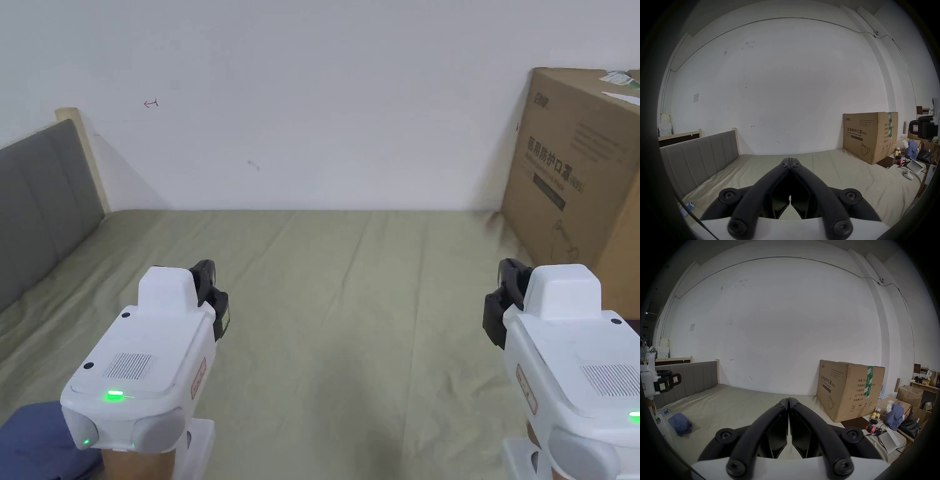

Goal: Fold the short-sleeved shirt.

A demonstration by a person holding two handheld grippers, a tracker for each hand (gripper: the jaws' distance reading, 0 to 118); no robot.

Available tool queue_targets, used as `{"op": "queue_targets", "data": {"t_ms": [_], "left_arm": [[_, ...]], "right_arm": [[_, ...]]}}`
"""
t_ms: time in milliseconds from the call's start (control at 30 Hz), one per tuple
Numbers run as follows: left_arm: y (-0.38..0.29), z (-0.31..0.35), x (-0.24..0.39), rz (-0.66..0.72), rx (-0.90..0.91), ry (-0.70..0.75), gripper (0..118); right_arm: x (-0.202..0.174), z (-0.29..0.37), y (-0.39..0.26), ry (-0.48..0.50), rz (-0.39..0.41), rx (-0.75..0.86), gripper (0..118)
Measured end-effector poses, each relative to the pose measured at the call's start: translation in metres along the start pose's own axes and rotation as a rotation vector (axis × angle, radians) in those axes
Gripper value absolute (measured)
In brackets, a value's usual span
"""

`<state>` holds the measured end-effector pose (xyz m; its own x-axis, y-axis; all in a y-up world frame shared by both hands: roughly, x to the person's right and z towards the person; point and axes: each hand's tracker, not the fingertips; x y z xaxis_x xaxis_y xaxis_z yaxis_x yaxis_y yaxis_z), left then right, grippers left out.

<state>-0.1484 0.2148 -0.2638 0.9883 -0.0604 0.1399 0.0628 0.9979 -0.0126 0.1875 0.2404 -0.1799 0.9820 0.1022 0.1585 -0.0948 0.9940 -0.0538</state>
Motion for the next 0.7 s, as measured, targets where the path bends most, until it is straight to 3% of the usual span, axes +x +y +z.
{"op": "queue_targets", "data": {"t_ms": [133,200,267,333,400,700], "left_arm": [[-0.0013,-0.0008,-0.0004,0.005,-0.002,0.004,0],[-0.0027,-0.0009,-0.0011,0.008,0.003,0.013,13],[-0.0025,-0.0014,-0.0038,0.016,-0.001,0.008,59],[-0.0014,-0.0034,-0.0034,0.014,-0.015,0.008,102],[-0.0016,-0.0031,-0.002,0.011,0.001,0.031,118],[0.0018,-0.0031,0.0002,0.013,0.013,0.023,118]], "right_arm": [[-0.0008,-0.0006,-0.0004,-0.002,0.003,-0.011,1],[-0.0009,-0.0007,-0.001,-0.006,0.0,-0.014,5],[-0.0002,-0.0004,-0.0012,-0.012,-0.008,-0.015,39],[0.0004,-0.0021,-0.0008,-0.014,-0.013,-0.022,91],[0.0013,-0.0021,-0.0011,-0.005,-0.023,-0.015,108],[0.0008,0.0009,0.0008,-0.024,-0.018,0.007,118]]}}
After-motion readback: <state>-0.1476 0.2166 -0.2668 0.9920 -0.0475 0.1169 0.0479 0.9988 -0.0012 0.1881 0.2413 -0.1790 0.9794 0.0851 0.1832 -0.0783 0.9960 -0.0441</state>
